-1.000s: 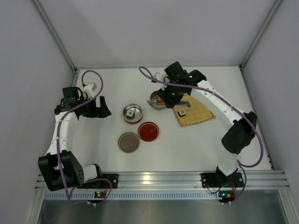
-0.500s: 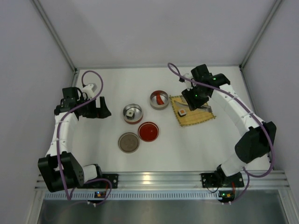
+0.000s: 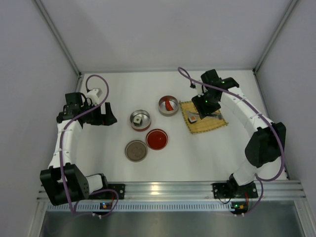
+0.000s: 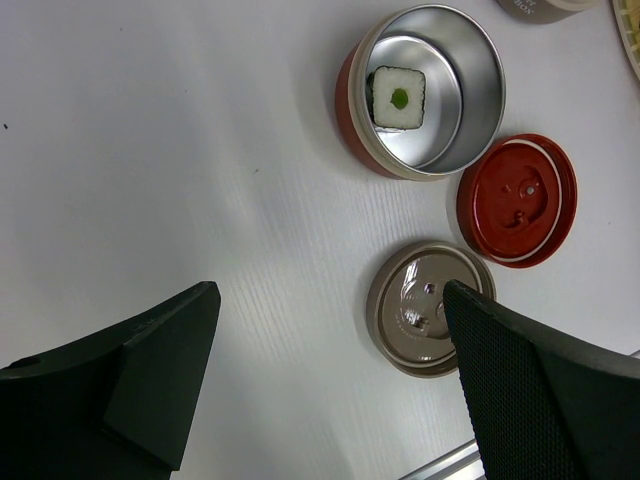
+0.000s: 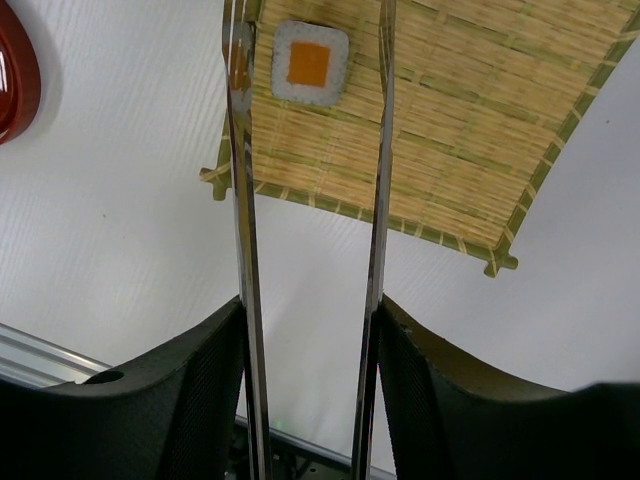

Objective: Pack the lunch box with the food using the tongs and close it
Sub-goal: Pick up the fake food from the plate.

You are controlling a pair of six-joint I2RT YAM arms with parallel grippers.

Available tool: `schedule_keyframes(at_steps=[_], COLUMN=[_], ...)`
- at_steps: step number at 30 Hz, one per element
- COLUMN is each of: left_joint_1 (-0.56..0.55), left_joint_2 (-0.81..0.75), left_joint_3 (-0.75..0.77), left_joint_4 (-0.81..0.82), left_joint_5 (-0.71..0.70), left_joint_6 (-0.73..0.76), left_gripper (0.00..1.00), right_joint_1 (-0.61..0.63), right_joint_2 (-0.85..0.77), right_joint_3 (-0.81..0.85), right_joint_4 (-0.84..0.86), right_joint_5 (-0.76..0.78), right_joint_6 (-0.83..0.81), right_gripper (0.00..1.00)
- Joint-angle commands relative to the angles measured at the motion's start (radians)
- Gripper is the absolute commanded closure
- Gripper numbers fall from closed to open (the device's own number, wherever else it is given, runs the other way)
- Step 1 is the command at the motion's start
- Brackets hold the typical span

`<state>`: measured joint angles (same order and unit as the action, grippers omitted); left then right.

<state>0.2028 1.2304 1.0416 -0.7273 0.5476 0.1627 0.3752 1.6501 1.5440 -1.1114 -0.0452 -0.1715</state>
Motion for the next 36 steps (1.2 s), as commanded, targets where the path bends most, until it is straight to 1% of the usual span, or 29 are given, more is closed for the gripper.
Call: schedule_keyframes(at_steps=[1,14,24,36], left_joint_1=[0.007,0.006,0.006,0.007], left_joint_2=[-0.017,-0.016,-0.012,-0.012], left_joint_3=[0.021,0.011,0.011,0.009], left_joint_4=[-0.003,0.002,0.003,0.005], left_joint_5=[0.005,0.003,0.003,0.011], left_joint_6=[0.018,0.024,0.02,0.015], left_gripper=[0.02,0.02,0.02,0.02], right_joint_1=[-0.019,-0.024,-0.022,-0.033], right_joint_2=[0.01,0.027,0.037,0.053], right_joint_3=[0.001,-0.027,-0.03,-0.048], right_joint_4=[0.015,0.042,0.044,0.056], right_joint_5=[0.002,-0.024,-0.047,-0.036], right_joint_6=[0.018,0.013,0.009,0.003], right_gripper=[0.49,0.46,0.48,0.49])
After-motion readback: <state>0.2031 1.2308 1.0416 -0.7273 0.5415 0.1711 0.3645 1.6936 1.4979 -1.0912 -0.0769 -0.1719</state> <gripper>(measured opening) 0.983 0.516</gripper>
